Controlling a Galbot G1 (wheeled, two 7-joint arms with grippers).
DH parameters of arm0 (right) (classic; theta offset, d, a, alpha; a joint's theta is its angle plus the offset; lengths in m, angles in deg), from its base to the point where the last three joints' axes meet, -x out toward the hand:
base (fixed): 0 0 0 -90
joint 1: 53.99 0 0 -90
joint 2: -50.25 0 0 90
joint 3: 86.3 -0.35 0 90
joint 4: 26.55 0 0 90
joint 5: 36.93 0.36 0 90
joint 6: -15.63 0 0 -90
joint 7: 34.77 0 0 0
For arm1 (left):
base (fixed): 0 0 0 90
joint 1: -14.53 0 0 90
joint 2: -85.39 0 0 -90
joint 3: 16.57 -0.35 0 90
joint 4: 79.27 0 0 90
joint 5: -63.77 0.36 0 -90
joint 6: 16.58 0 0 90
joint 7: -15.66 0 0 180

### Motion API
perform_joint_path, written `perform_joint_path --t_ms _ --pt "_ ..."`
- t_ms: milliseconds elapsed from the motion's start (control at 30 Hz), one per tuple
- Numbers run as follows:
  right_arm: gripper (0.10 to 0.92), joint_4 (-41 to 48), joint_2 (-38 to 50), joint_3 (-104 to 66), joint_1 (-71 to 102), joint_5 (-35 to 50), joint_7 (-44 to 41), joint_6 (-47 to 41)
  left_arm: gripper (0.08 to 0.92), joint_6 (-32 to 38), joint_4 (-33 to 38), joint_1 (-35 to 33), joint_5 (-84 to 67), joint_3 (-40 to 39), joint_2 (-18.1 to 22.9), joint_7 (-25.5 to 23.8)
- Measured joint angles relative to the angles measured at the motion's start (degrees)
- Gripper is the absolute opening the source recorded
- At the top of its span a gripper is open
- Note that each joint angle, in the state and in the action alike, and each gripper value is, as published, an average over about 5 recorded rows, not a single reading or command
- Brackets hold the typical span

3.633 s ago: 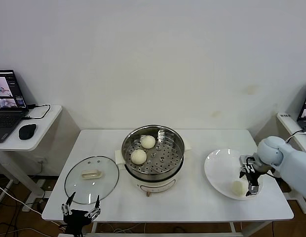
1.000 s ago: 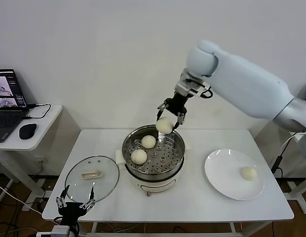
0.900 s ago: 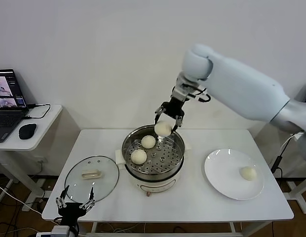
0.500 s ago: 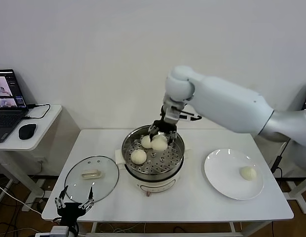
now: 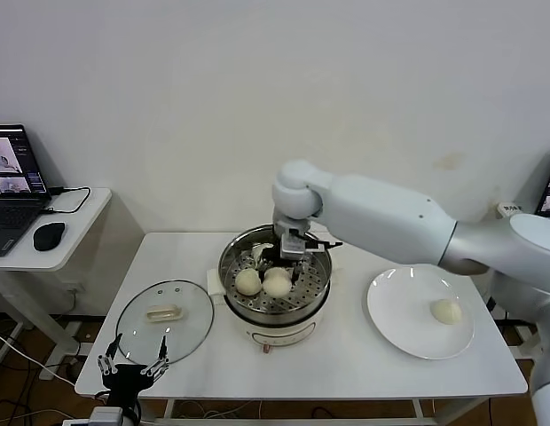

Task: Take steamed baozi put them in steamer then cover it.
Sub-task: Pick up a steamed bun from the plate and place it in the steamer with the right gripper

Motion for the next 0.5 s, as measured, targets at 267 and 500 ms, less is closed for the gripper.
perform_joint_path --t_ms 267,500 --pt "0.662 -0.5 -0.4 0.5 1.5 -1.5 0.5 0.0 0.823 0.0 0.0 0.1 0.0 -0.1 0.0 0.0" --pt "0.662 -0.7 -1.0 0.9 2.5 -2.3 0.9 0.0 0.823 0.0 -0.1 0.1 0.0 -0.2 0.0 0.0"
